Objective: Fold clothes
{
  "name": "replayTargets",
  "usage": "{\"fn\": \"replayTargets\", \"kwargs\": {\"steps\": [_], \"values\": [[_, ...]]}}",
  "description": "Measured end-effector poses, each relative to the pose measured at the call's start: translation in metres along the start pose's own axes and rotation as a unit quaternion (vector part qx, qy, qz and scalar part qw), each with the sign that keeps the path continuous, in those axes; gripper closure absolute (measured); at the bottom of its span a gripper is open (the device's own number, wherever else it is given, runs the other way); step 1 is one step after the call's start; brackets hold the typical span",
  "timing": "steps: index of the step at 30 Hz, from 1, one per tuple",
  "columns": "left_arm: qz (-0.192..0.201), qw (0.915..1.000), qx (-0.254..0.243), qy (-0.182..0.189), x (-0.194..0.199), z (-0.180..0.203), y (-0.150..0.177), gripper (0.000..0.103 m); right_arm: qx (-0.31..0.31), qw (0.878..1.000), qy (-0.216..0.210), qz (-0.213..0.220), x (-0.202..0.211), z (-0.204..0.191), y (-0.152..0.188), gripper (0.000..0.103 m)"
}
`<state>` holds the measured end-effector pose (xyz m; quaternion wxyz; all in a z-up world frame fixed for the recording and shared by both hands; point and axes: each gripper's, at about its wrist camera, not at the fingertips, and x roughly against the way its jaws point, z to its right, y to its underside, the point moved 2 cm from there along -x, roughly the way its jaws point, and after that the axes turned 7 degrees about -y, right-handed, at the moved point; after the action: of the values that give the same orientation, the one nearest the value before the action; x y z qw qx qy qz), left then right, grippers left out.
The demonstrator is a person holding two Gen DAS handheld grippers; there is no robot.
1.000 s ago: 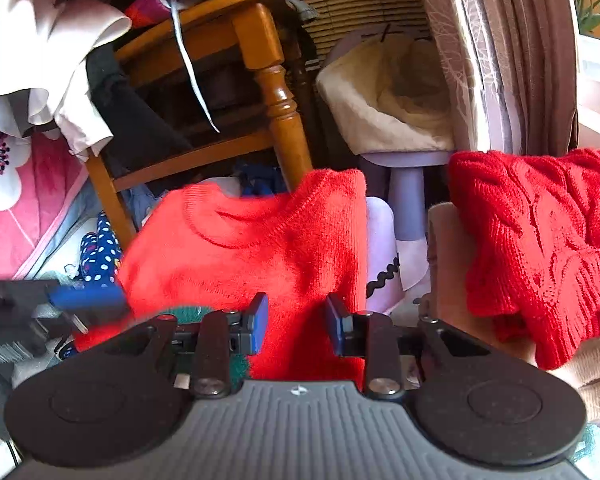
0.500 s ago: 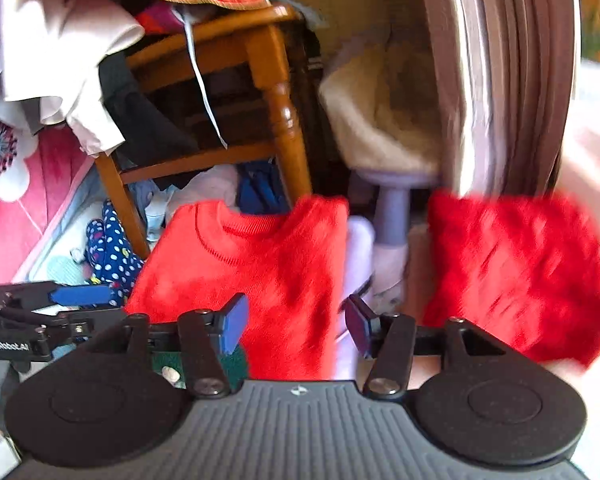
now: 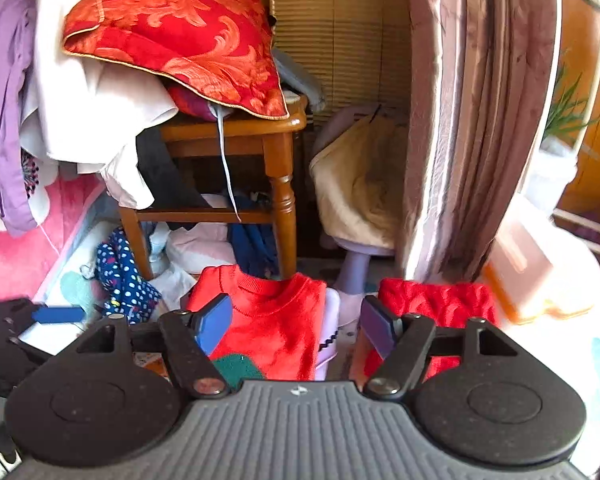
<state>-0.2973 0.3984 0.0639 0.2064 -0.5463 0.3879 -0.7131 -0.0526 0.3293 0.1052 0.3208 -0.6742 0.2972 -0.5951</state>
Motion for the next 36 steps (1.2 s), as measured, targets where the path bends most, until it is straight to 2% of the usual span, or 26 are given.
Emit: {"fn": "replayTargets", "kwargs": {"steps": [5,8,14,20,22,26,32,36], "values": [[0.014,0.9995,-0.015,-0.023,0.02,0.007,0.01,0.0,-0.021,1.0,-0.01,0.006,0.009,-0.025,0.016,0.03],[0.002,0.9994,-0.016,-0.03,0.03,0.003,0.016,0.0,0.007,1.0,-0.01,-0.027,0.005,-0.036,0.04,0.03],[-0.017,0.9973,-0.041,-0.058,0.042,0.004,0.021,0.0,0.013,0.995,-0.029,-0.096,0.002,-0.047,0.08,0.029],[-0.025,0.9956,-0.072,-0.055,0.048,0.016,0.03,0.0,0.028,0.99,-0.024,-0.134,0.005,-0.054,0.104,0.026],[-0.026,0.9953,-0.077,-0.053,0.05,0.018,0.032,0.0,0.03,0.99,-0.024,-0.136,0.006,-0.056,0.106,0.026],[-0.015,0.9944,-0.076,-0.072,0.05,0.018,0.032,0.0,0.029,0.99,-0.034,-0.132,0.005,-0.059,0.104,0.025],[-0.025,0.992,-0.083,-0.092,0.048,0.016,0.034,0.0,0.028,0.99,-0.052,-0.127,0.002,-0.065,0.094,0.023],[-0.036,0.9923,-0.078,-0.089,0.046,0.011,0.035,0.0,0.029,0.989,-0.051,-0.134,0.0,-0.068,0.091,0.023]]}}
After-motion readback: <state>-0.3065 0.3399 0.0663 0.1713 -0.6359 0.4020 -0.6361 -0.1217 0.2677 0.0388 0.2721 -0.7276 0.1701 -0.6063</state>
